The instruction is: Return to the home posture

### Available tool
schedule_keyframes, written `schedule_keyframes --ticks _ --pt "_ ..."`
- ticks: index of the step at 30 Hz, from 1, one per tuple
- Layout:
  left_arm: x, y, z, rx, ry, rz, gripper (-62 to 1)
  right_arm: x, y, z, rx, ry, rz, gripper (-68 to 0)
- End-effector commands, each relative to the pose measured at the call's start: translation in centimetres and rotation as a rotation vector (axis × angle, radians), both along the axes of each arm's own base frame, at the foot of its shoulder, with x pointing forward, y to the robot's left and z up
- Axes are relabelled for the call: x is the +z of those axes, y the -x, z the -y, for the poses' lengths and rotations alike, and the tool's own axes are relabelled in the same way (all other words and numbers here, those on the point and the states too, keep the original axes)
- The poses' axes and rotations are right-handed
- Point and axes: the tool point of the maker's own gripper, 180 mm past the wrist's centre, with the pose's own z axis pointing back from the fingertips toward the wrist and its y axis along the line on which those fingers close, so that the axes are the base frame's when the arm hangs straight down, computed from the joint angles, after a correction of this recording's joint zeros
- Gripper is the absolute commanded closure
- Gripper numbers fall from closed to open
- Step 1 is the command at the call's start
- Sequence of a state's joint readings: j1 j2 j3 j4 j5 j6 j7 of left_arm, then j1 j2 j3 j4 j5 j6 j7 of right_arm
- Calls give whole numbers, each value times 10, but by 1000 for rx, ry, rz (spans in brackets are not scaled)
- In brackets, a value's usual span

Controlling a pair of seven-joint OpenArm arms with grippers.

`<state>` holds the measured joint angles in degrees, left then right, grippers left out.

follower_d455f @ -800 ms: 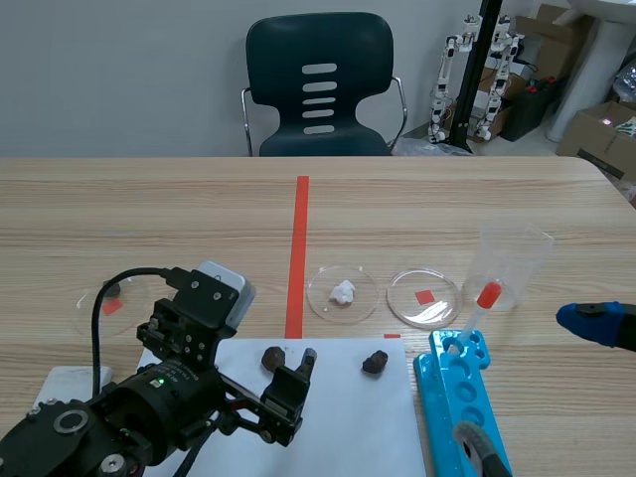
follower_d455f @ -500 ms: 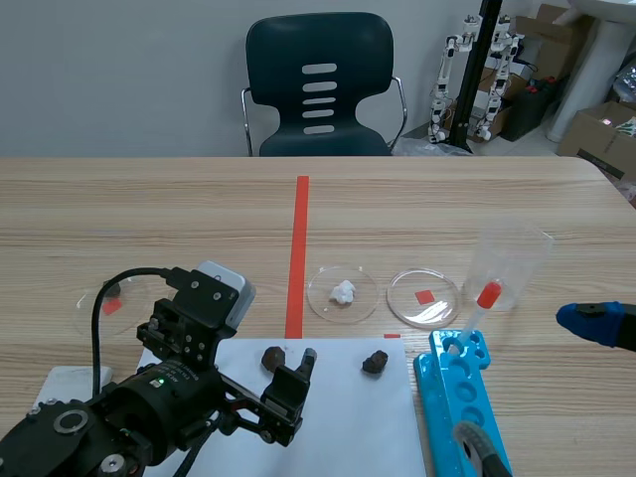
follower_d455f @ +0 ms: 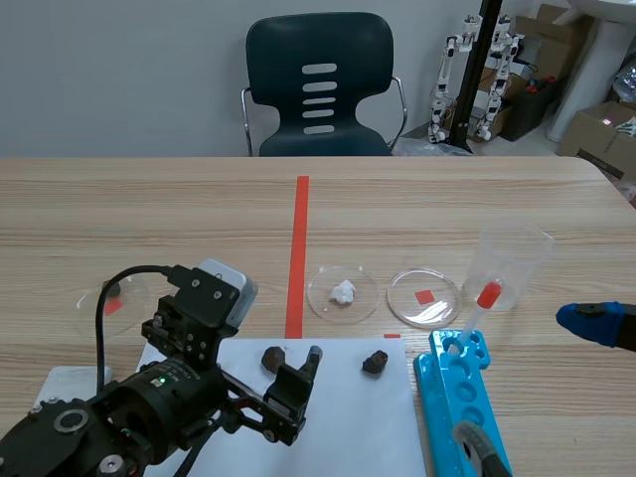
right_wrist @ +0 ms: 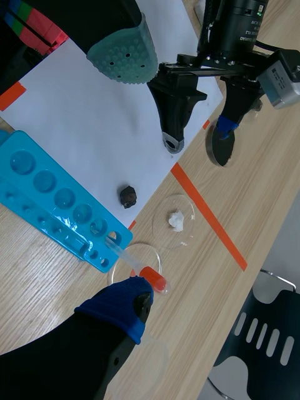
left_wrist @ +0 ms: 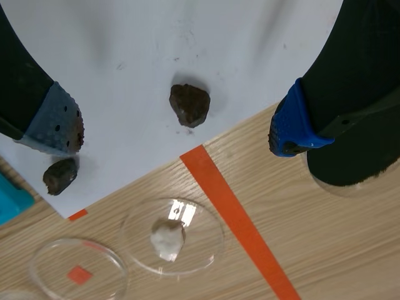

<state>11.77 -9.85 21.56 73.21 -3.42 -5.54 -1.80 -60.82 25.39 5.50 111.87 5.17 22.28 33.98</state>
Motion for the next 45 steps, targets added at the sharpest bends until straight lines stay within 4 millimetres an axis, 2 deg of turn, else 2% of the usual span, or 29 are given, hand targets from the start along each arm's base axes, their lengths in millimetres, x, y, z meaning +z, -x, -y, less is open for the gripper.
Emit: schedule_keyframes --ticks 1,4,7,14,21,29,36,45 --pt "9 -2 0 -23 25 33 -622 7 -2 -2 2 -19 22 -653" --pt "15 1 3 -86 67 43 -622 7 -2 -2 2 -19 22 -653" --pt "16 0 -7 -99 77 40 -622 7 -2 -2 2 -19 22 -653" --pt "17 3 -57 -1 91 33 -622 7 -2 -2 2 -19 22 -653" --pt "45 25 -82 -12 78 103 -622 7 -2 -2 2 -19 22 -653" --pt "87 58 -88 -63 80 182 -622 7 -2 -2 2 -19 22 -653" --pt "125 82 -83 -108 108 244 -622 7 -2 -2 2 -19 22 -653" --pt "158 93 -83 -121 93 290 -622 7 -2 -2 2 -19 22 -653"
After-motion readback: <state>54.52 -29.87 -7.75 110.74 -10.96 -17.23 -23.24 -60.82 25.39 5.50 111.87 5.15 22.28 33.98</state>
